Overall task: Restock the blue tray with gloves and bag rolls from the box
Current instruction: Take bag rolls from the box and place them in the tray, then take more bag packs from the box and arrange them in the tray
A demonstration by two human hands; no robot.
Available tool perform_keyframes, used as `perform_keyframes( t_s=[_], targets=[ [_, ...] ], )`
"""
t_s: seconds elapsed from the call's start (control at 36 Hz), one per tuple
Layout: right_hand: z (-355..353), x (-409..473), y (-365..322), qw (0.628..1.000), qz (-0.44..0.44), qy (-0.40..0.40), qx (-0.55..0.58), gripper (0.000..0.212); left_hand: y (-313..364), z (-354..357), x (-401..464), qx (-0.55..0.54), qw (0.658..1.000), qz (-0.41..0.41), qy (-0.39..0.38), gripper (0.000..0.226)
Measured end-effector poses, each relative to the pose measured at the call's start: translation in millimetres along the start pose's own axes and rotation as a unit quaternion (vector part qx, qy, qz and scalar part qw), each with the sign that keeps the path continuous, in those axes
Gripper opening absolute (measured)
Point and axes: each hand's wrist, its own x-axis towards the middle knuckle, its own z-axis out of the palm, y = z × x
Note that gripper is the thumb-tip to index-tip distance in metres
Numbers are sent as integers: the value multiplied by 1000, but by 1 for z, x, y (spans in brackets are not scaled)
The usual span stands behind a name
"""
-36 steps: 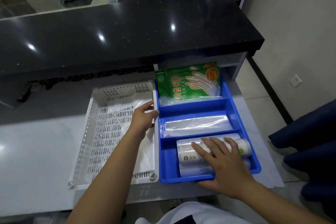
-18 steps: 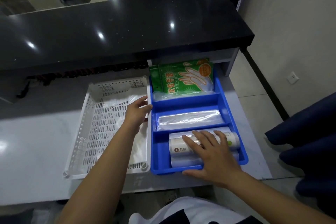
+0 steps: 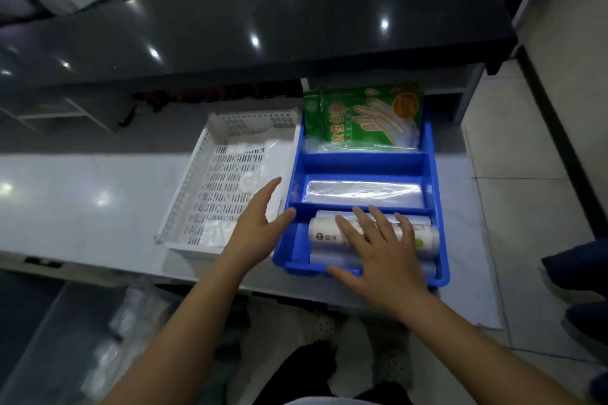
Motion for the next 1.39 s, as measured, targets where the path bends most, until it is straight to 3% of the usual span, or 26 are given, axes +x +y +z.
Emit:
perform_keyframes(
  t_s=[0.19,0.33,0.53,0.67,0.81,1.25,1.39],
  targets=[
    [-21,0,-16,1000,-1,-8,27,83,-17,1,-92,108,994,0,32,75],
    [-40,-3,-84,993,-76,17,91,80,-57,-16,-150,185,981,-12,60,81],
    [14,-29,-206,980,-166,-83,67,79,-154,-56,-229,143,975,-144,96,84],
    [79,-48,-283,965,-162,-198,58,81,-227,-100,-283,109,965,-220,94,87],
    [124,-52,-350,954,-145,-257,54,88,-295,-138,-328,91,953,-269,103,89],
    [186,39,-472,916,-222,-332,-38,93,-416,-190,-350,-46,903,-422,70,87],
    [235,107,-526,891,-296,-341,-49,78,-457,-215,-336,-38,872,-480,88,85]
  ],
)
